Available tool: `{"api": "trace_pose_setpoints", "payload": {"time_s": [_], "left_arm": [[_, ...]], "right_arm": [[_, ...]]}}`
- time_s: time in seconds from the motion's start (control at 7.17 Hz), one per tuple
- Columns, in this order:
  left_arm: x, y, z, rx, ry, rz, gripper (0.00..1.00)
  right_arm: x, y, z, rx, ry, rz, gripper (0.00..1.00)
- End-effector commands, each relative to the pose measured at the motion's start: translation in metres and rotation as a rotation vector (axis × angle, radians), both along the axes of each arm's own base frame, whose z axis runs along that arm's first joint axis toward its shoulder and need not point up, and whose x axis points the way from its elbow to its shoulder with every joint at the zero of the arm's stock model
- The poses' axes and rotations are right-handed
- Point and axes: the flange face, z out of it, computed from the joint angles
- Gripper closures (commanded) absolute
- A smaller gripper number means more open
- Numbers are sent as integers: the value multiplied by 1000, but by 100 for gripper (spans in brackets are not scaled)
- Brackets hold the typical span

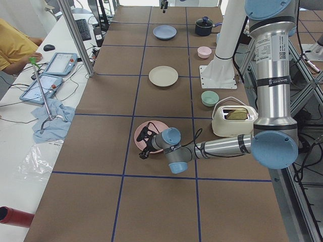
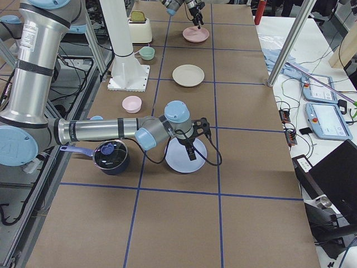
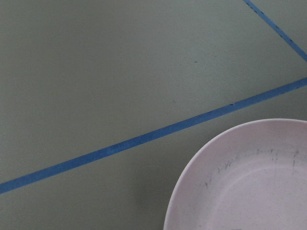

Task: Stack three plates with pink and blue
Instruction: 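Grip the rim of the pink plate with the left gripper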

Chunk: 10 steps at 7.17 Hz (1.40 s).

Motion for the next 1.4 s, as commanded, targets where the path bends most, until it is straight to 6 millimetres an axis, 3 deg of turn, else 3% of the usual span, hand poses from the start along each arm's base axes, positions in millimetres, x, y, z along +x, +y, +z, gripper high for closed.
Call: {"api": "trace_pose_setpoints", "payload": {"time_s": [0.0,0.14,0.42,0.7,0.98,1.12,1.26], "left_arm": [[6,3,1,-1,-4,13,75],[6,4,2,0,-4,15,99],[7,4,-3,3,5,28,100],[14,4,-38,32,67,93,100],[17,6,-101,56,145,183,100],[24,-1,-153,20,130,180,100],[25,-2,-226,-30,117,165,100]], "right_arm": [[1,0,1,-1,2,2,0],[1,0,1,0,4,3,0],[1,0,1,0,4,3,0],[1,0,1,2,6,3,0],[1,0,3,0,9,6,0],[1,0,3,0,9,4,0],[1,0,3,0,9,6,0]]}}
